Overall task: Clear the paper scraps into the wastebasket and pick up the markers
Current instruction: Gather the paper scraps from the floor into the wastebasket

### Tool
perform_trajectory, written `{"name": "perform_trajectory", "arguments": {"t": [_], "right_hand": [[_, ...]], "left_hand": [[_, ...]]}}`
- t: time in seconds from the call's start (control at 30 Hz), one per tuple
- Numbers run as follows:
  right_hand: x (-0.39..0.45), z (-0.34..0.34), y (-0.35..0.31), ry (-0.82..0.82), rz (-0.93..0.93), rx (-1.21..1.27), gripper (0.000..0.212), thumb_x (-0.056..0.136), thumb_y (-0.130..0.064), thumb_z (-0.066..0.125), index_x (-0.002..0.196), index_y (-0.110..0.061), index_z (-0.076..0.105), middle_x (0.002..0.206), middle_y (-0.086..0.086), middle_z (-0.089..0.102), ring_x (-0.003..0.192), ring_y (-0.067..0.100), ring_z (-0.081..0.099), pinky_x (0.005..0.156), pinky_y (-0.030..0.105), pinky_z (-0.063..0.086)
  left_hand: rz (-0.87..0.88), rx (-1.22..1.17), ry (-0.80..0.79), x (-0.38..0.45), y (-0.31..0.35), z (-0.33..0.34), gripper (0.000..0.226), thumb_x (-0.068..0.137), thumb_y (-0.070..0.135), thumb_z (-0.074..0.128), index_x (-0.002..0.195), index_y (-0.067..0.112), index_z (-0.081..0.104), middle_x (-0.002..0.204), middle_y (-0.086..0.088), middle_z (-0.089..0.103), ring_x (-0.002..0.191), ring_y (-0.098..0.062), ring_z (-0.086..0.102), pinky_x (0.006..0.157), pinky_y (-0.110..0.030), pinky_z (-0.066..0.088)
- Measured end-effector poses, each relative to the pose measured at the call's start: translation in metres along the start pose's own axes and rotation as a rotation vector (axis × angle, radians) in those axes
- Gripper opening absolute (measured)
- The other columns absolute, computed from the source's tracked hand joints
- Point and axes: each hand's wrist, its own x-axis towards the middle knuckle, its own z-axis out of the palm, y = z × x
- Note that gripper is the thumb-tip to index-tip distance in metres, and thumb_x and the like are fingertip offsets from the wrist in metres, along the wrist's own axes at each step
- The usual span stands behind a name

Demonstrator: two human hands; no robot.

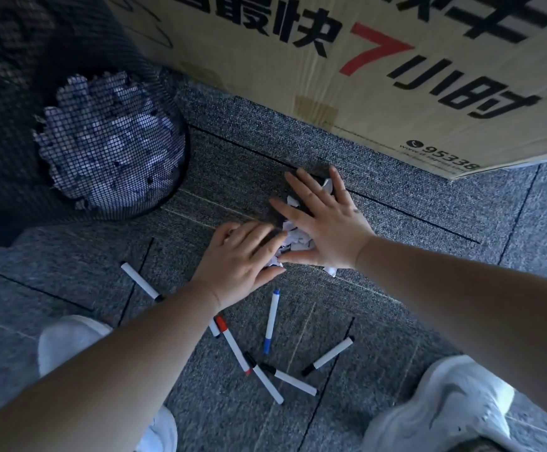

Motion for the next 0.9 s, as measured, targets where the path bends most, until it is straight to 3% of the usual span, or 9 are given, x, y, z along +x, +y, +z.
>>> {"name": "perform_trajectory", "arguments": {"t": [0.17, 0.3, 0.4, 0.53, 0.7, 0.9], "right_hand": [[-0.005, 0.002, 0.001, 0.010, -0.084, 0.067, 0.081, 0.079, -0.079, 0.032, 0.142, -0.028, 0.031, 0.154, 0.014, 0.021, 0.143, 0.032, 0.015, 0.115, 0.054, 0.010], [-0.017, 0.009, -0.005, 0.038, -0.210, 0.074, 0.073, 0.082, -0.075, 0.035, 0.135, -0.026, 0.044, 0.144, 0.014, 0.041, 0.135, 0.032, 0.035, 0.114, 0.049, 0.020], [-0.028, 0.020, -0.008, 0.162, -0.273, 0.030, 0.057, 0.084, -0.071, 0.038, 0.121, -0.030, 0.054, 0.125, 0.007, 0.059, 0.119, 0.029, 0.051, 0.105, 0.044, 0.030], [-0.026, 0.029, -0.016, 0.312, -0.247, 0.037, 0.034, 0.088, -0.061, 0.045, 0.106, -0.032, 0.053, 0.114, 0.003, 0.061, 0.109, 0.027, 0.053, 0.093, 0.040, 0.035], [-0.020, 0.028, -0.024, 0.328, -0.213, 0.033, 0.028, 0.093, -0.053, 0.042, 0.105, -0.029, 0.051, 0.103, 0.003, 0.062, 0.095, 0.025, 0.056, 0.082, 0.037, 0.041], [-0.014, 0.020, -0.026, 0.267, -0.305, 0.074, 0.011, 0.086, -0.022, 0.062, 0.091, -0.016, 0.054, 0.075, -0.001, 0.061, 0.061, 0.020, 0.059, 0.060, 0.031, 0.050]], "left_hand": [[-0.001, -0.019, 0.045, -0.003, -0.001, 0.003, 0.036, 0.091, 0.043, 0.048, 0.113, 0.016, 0.052, 0.110, -0.005, 0.061, 0.100, -0.023, 0.048, 0.084, -0.042, 0.040], [0.009, 0.000, 0.070, -0.003, -0.002, 0.002, 0.024, 0.092, 0.035, 0.048, 0.105, 0.016, 0.053, 0.102, -0.007, 0.062, 0.092, -0.024, 0.048, 0.080, -0.040, 0.038], [0.027, 0.013, 0.069, -0.004, -0.004, 0.001, 0.017, 0.091, 0.031, 0.052, 0.101, 0.016, 0.052, 0.095, -0.007, 0.063, 0.083, -0.025, 0.052, 0.072, -0.039, 0.041], [0.083, 0.014, 0.072, -0.003, -0.005, 0.000, 0.020, 0.087, 0.026, 0.061, 0.099, 0.015, 0.051, 0.088, -0.008, 0.062, 0.071, -0.027, 0.055, 0.062, -0.036, 0.043], [0.123, 0.029, 0.079, 0.000, -0.004, -0.006, 0.023, 0.092, 0.033, 0.053, 0.097, 0.011, 0.051, 0.085, -0.006, 0.063, 0.067, -0.025, 0.056, 0.056, -0.035, 0.046], [0.116, -0.004, -0.003, 0.010, -0.008, -0.007, 0.013, 0.082, 0.012, 0.061, 0.089, 0.010, 0.050, 0.071, -0.005, 0.055, 0.055, -0.022, 0.051, 0.034, -0.027, 0.041]]}}
